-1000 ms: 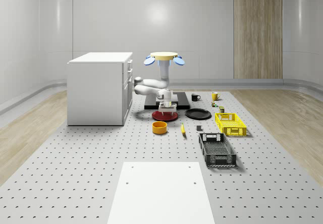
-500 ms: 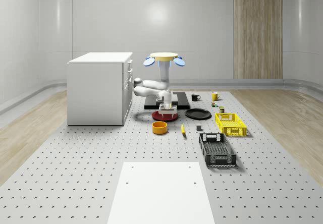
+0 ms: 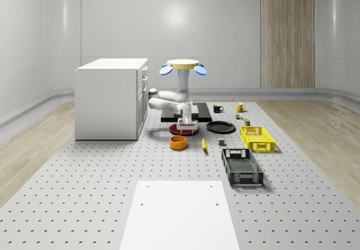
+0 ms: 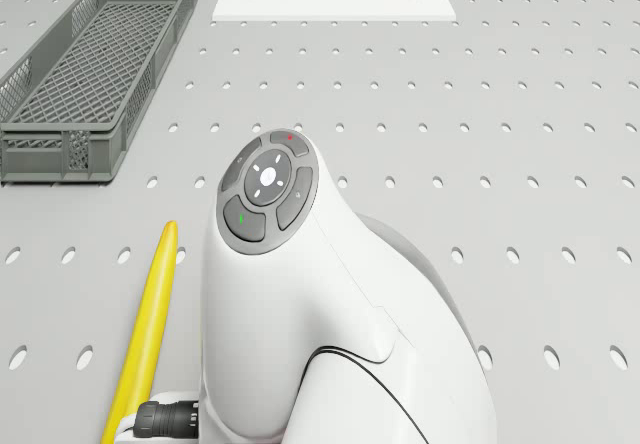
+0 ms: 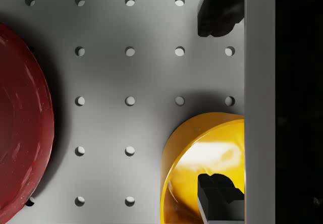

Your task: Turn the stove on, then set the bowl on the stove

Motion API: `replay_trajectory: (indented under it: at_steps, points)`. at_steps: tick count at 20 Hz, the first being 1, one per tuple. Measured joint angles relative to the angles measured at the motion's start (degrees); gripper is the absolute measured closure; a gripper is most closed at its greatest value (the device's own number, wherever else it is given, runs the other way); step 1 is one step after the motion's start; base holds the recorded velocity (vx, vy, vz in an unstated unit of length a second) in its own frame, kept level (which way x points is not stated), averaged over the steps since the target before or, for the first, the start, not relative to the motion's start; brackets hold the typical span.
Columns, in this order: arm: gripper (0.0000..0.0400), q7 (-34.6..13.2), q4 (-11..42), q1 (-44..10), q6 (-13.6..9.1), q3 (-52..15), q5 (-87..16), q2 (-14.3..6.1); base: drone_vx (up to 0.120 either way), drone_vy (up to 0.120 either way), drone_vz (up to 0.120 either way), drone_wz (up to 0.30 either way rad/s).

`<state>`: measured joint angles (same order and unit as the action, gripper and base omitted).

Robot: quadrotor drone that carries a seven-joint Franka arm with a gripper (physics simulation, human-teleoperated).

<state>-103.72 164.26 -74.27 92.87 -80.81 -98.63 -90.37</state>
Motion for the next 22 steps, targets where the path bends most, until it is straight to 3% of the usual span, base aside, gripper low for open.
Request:
replay_trajectory:
  at_steps: [7, 22]
  points:
    - [0.0, 0.0, 0.0, 0.0, 0.0, 0.0, 0.0, 0.0, 0.12, 0.0, 0.0, 0.0]
    - [0.0, 2.4, -1.4, 1.5, 2.8, 8.1, -7.6, -0.3, 0.0, 0.0, 0.0, 0.0]
